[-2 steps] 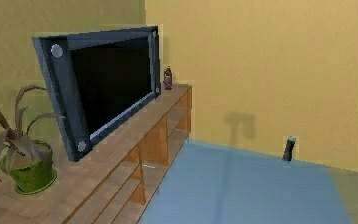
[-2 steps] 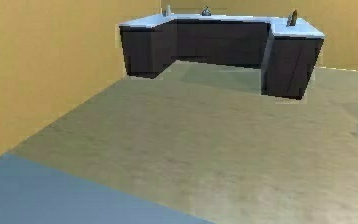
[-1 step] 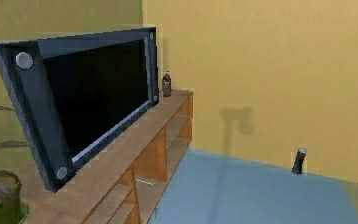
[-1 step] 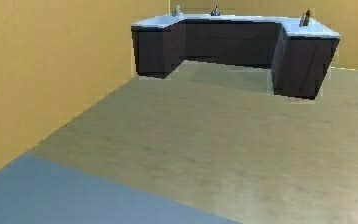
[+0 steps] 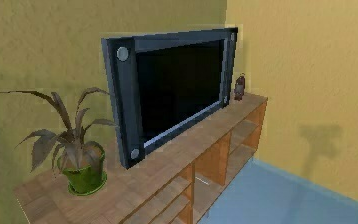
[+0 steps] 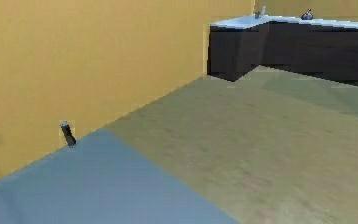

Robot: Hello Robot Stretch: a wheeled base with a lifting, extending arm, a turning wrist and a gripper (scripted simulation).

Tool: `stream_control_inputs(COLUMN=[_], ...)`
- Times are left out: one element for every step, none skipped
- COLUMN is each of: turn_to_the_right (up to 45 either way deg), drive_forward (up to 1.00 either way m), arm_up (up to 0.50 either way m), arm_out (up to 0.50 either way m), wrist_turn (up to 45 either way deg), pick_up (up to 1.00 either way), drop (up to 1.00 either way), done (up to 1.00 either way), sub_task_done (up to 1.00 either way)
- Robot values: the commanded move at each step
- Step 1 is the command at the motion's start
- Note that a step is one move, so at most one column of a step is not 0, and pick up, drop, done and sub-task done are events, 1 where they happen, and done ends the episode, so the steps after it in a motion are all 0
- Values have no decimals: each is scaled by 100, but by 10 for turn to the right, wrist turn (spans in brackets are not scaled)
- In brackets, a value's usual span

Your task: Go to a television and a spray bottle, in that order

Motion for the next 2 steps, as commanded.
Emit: stream_control_inputs(turn_to_the_right=[0, -450], drive_forward=[0, 0], arm_up=[0, 0], arm_out=[0, 0], wrist_turn=[0, 0], pick_up=[0, 0], drop=[0, 0], done=[0, 0], sub_task_done=[100, 0])
